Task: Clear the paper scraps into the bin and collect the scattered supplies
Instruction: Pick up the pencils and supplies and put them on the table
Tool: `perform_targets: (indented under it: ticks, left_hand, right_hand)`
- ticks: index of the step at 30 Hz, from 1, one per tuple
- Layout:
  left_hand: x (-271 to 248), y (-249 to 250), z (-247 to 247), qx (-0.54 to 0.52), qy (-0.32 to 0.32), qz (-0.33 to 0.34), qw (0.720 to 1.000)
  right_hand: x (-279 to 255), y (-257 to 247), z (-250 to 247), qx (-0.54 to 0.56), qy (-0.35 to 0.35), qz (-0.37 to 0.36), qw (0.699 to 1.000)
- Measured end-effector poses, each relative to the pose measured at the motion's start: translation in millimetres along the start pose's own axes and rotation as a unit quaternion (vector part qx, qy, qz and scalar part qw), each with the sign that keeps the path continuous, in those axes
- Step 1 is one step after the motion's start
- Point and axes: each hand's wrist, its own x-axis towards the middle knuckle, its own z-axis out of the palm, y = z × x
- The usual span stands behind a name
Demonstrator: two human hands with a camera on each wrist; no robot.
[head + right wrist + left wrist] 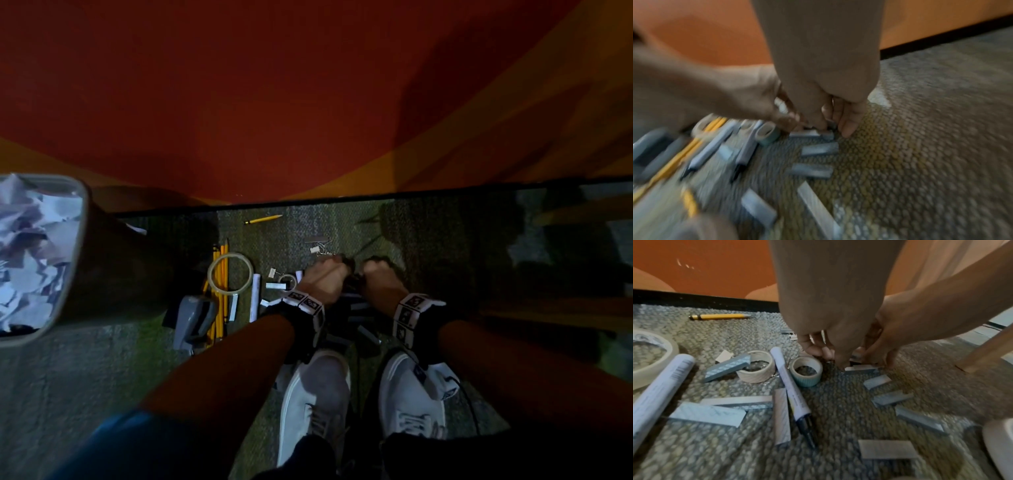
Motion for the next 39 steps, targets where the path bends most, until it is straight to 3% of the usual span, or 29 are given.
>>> perform_targets:
  ticks: [5,8,11,15,19,25,30,35,39]
  left_hand:
    - [-0.4,-0.3,-12.7,-0.059,0.001,-0.025,0.998]
    - [-4.9,-4.1,-35.1,-0.121,0.02,-0.046,0.991]
    - [-16.0,-2.7,-67.5,-0.165,0.077,-0.052,0.982]
    - [-41.5,14.9,-129.3,-0.185,0.169,-0.009,0.968]
    - [-80.4,45.6,-193.8,-0.163,0.204,0.024,0.965]
    - [-143.6,113.0,-299.3,-0.109,0.246,0.117,0.956]
    - [-185.3,180.2,-362.9,-0.036,0.266,0.184,0.946]
    - [-204.4,264.3,-399.4,-0.012,0.283,0.26,0.923]
    - [-208.8,340.9,-399.4,-0.027,0.279,0.309,0.909]
  right_hand:
    - [0.0,10.6,-20.6,0.065,0.029,0.034,0.997]
    - [-8.9,11.5,-43.3,0.126,0.047,0.011,0.991]
    - [-28.6,0.9,-77.6,0.141,0.064,-0.012,0.988]
    - [-76.8,-18.5,-135.5,0.177,0.093,-0.067,0.978]
    - [-133.7,-33.4,-188.9,0.191,0.115,-0.115,0.968]
    - [-244.0,-55.2,-277.3,0.138,0.189,-0.167,0.958]
    - [-317.2,-51.8,-334.2,0.124,0.288,-0.192,0.93]
    - [-383.6,-27.0,-379.8,0.11,0.363,-0.181,0.908]
    - [-435.3,16.3,-401.6,0.067,0.413,-0.134,0.898]
